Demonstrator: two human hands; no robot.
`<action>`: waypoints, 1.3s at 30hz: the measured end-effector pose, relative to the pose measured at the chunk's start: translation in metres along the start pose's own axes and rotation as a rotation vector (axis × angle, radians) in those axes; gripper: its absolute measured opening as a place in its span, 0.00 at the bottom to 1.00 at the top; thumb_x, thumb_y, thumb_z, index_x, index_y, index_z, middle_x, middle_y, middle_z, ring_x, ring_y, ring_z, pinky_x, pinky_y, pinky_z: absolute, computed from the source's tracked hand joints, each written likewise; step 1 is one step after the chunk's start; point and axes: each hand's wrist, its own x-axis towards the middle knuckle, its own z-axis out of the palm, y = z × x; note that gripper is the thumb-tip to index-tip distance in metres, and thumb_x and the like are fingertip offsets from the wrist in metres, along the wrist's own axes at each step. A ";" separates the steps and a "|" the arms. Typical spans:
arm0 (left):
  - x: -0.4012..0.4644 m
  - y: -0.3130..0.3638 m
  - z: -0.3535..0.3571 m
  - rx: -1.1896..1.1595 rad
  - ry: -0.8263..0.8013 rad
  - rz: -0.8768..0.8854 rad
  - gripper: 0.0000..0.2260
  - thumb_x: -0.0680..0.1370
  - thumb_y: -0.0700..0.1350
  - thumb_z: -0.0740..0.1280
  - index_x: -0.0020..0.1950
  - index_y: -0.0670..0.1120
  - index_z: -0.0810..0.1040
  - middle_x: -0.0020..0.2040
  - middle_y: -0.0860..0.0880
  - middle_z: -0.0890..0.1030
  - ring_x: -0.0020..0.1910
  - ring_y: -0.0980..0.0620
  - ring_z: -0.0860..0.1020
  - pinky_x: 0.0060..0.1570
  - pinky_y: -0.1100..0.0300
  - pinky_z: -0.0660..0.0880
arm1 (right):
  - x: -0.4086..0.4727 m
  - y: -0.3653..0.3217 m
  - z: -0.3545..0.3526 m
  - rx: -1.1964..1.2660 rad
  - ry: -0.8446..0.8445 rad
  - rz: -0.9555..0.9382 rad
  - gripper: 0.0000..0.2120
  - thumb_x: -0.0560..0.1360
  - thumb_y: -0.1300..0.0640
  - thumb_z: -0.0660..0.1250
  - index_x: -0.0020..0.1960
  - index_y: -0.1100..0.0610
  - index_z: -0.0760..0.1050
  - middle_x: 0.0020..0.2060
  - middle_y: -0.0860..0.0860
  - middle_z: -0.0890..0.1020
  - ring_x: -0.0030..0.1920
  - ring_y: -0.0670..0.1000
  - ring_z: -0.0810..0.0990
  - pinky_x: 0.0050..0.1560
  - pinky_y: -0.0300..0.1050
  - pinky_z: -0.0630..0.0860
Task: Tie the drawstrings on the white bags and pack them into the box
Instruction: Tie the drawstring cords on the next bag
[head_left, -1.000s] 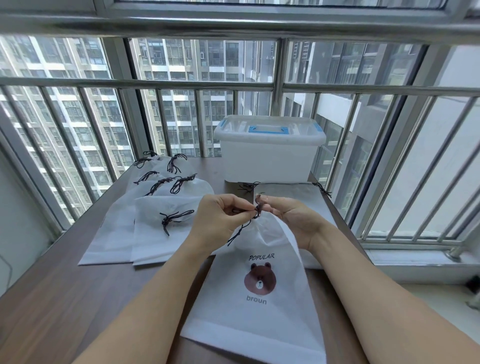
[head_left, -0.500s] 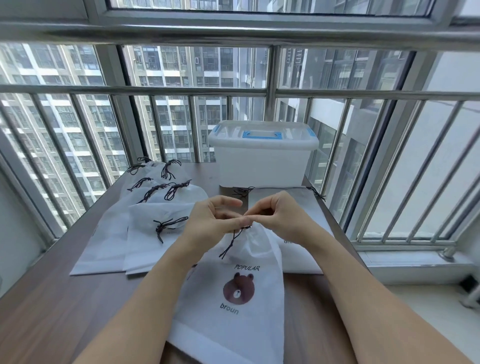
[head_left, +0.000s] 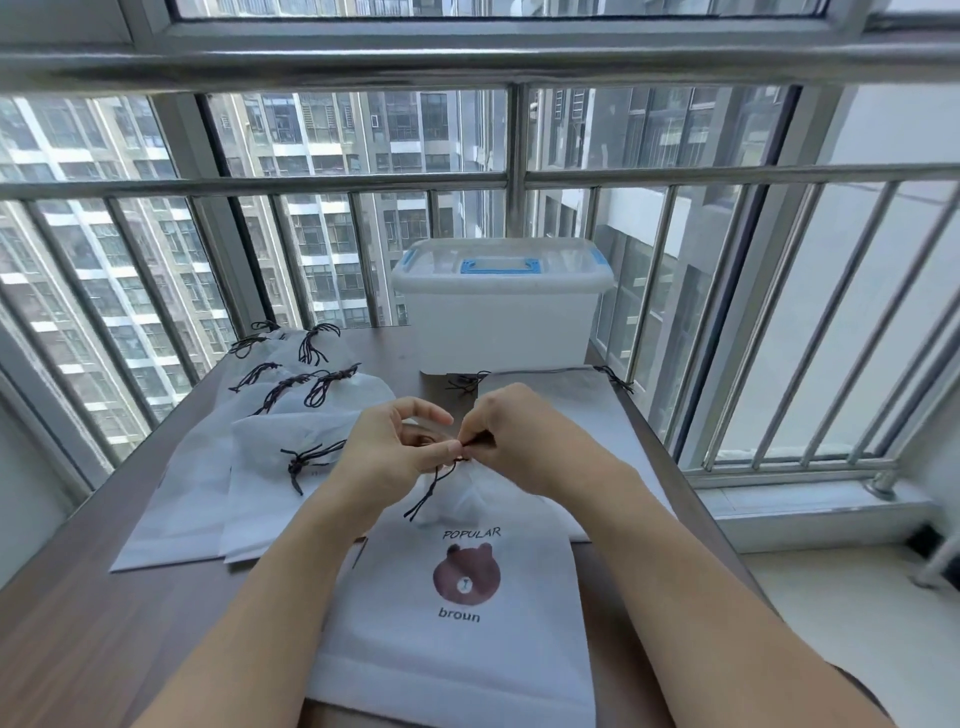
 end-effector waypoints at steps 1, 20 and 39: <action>0.000 0.000 0.000 0.008 0.002 0.001 0.12 0.71 0.32 0.76 0.51 0.41 0.79 0.37 0.41 0.85 0.35 0.50 0.82 0.41 0.59 0.79 | 0.001 -0.001 0.001 -0.031 0.003 0.007 0.06 0.77 0.57 0.70 0.45 0.55 0.85 0.39 0.50 0.81 0.41 0.53 0.78 0.42 0.51 0.79; -0.001 0.006 0.000 0.050 0.082 0.330 0.05 0.74 0.35 0.74 0.47 0.43 0.85 0.36 0.44 0.85 0.33 0.53 0.79 0.38 0.63 0.77 | -0.007 0.017 0.000 1.405 -0.071 0.246 0.05 0.80 0.58 0.66 0.48 0.59 0.79 0.44 0.56 0.80 0.42 0.53 0.78 0.46 0.43 0.75; -0.003 0.002 0.007 -0.006 0.118 0.283 0.08 0.78 0.37 0.71 0.46 0.50 0.85 0.40 0.50 0.86 0.41 0.53 0.84 0.49 0.60 0.79 | -0.007 0.011 0.009 1.254 -0.052 0.184 0.09 0.83 0.62 0.62 0.46 0.58 0.78 0.35 0.50 0.77 0.35 0.47 0.73 0.39 0.40 0.68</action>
